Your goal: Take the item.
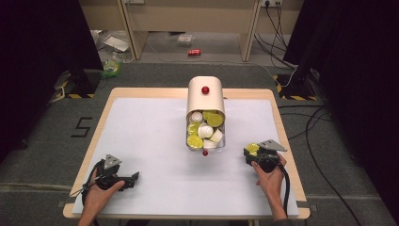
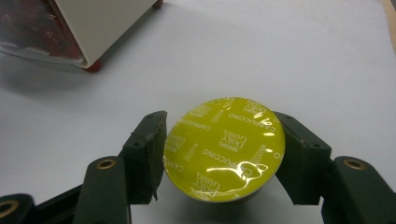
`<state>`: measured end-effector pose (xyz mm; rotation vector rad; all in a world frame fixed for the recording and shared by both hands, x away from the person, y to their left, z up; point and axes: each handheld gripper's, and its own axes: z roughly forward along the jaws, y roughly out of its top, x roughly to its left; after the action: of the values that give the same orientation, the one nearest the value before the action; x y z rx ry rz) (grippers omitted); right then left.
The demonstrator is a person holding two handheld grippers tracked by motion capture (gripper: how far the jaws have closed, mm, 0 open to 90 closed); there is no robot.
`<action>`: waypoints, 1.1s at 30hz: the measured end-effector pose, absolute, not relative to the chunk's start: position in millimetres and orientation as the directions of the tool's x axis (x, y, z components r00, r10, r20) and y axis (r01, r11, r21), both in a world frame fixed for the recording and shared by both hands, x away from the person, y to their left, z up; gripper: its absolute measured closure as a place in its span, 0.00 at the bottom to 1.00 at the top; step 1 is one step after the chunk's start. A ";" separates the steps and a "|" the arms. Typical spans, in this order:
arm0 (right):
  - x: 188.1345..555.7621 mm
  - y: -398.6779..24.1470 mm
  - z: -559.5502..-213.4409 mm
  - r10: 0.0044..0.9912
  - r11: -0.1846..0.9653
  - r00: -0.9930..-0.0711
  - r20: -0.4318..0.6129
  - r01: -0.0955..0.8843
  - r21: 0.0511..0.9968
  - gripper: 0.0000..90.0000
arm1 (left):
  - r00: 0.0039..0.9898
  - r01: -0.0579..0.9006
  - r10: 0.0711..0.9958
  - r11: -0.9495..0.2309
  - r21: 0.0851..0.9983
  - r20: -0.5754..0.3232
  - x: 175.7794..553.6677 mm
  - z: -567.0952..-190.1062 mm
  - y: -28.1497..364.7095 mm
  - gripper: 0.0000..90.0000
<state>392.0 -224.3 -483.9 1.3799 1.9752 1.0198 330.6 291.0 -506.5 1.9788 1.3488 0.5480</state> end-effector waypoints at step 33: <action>389.6 -236.5 -472.7 0.946 0.108 -0.314 0.079 0.537 0.837 0.30 | 0.377 0.644 0.926 -0.239 0.727 -0.029 330.6 -506.5 291.1 0.00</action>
<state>389.6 -236.5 -472.7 1.4396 1.9068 1.1081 330.6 291.1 -506.5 1.9786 1.3487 0.5477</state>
